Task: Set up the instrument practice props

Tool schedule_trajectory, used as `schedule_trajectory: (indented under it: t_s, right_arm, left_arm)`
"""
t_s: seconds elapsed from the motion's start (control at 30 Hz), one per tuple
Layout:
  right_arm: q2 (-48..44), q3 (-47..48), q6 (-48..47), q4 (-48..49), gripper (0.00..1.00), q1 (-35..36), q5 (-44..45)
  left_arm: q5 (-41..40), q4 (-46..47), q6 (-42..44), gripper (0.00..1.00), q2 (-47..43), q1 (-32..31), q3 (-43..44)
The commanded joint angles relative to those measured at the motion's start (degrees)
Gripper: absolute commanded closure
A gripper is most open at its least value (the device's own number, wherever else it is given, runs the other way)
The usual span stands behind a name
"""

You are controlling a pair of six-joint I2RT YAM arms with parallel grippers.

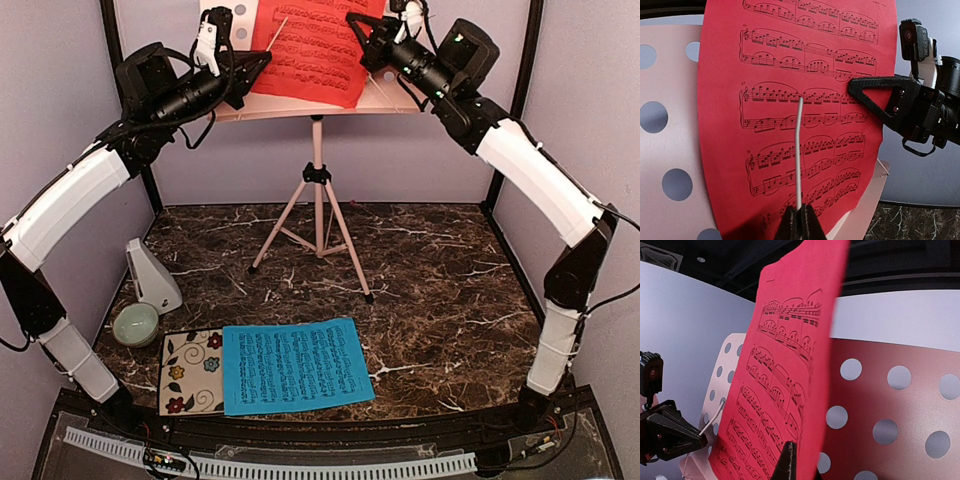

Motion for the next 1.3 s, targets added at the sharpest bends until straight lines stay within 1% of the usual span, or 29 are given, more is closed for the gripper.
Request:
schedule_trajectory:
  t_s: [0.0, 0.1, 0.27, 0.43, 0.47, 0.5, 0.57, 0.6, 0.67, 0.77, 0.9, 1.0, 1.1, 1.17, 1.27]
  right_arm:
    - [3.58, 6.62, -3.86, -0.52, 1.0, -0.27, -4.29]
    - [5.79, 9.52, -5.11, -0.41, 1.0, -0.27, -6.62]
    - [7.16, 9.93, -10.23, -0.16, 1.0, -0.25, -12.9]
    - [7.81, 9.28, -12.46, 0.86, 1.0, -0.26, -13.48]
    - [7.96, 9.1, -12.09, 1.7, 0.96, -0.27, -13.51]
    - [8.11, 9.05, -11.74, 2.45, 0.9, -0.23, -13.37]
    - [8.55, 9.23, -10.89, 3.89, 0.73, -0.24, -13.25]
    - [8.79, 9.28, -10.37, 4.49, 0.68, -0.25, -13.2]
    - [9.26, 9.45, -9.37, 5.44, 0.63, -0.26, -13.27]
    - [9.71, 9.64, -8.52, 6.15, 0.6, -0.18, -12.72]
    - [9.44, 8.63, -8.53, 6.12, 0.6, -0.17, -12.43]
    - [8.75, 7.37, -8.58, 5.89, 0.54, -0.18, -11.67]
    - [6.68, 3.16, -8.57, 6.94, 0.49, -0.23, -10.41]
    - [4.79, -0.26, -8.75, 8.13, 0.49, -0.24, -9.77]
    - [3.33, -2.75, -8.76, 7.89, 0.49, -0.42, -8.59]
  left_arm:
    - [5.32, 4.04, 1.2, 1.0, -0.4, -0.14, 1.04]
    - [6.08, 3.71, 1.12, 1.0, -0.16, -0.18, 1.45]
    - [6.29, 3.52, 0.89, 1.0, -0.01, -0.18, 1.49]
    - [6.58, 3.52, 0.68, 1.0, 0.06, -0.18, 1.45]
    - [6.58, 3.65, 0.59, 1.0, 0.06, -0.18, 1.41]
    - [6.54, 3.64, 0.54, 1.0, 0.1, -0.18, 1.37]
    - [6.5, 3.61, 0.5, 1.0, 0.12, -0.18, 1.36]
    - [6.45, 3.65, 0.49, 1.0, 0.12, -0.18, 1.3]
    - [6.49, 3.66, 0.48, 1.0, 0.12, -0.18, 1.35]
    - [6.52, 3.6, 0.47, 1.0, 0.12, -0.18, 1.28]
    - [6.18, 3.45, 0.79, 1.0, 0.0, -0.18, 1.2]
    - [6.2, 3.49, 0.8, 1.0, 0.0, -0.18, 1.19]
    - [6.23, 3.51, 0.76, 1.0, -0.12, -0.18, 1.25]
    - [6.24, 3.42, 0.94, 1.0, -0.22, -0.18, 1.3]
    - [6.04, 2.97, 1.31, 1.0, -0.24, -0.18, 1.46]
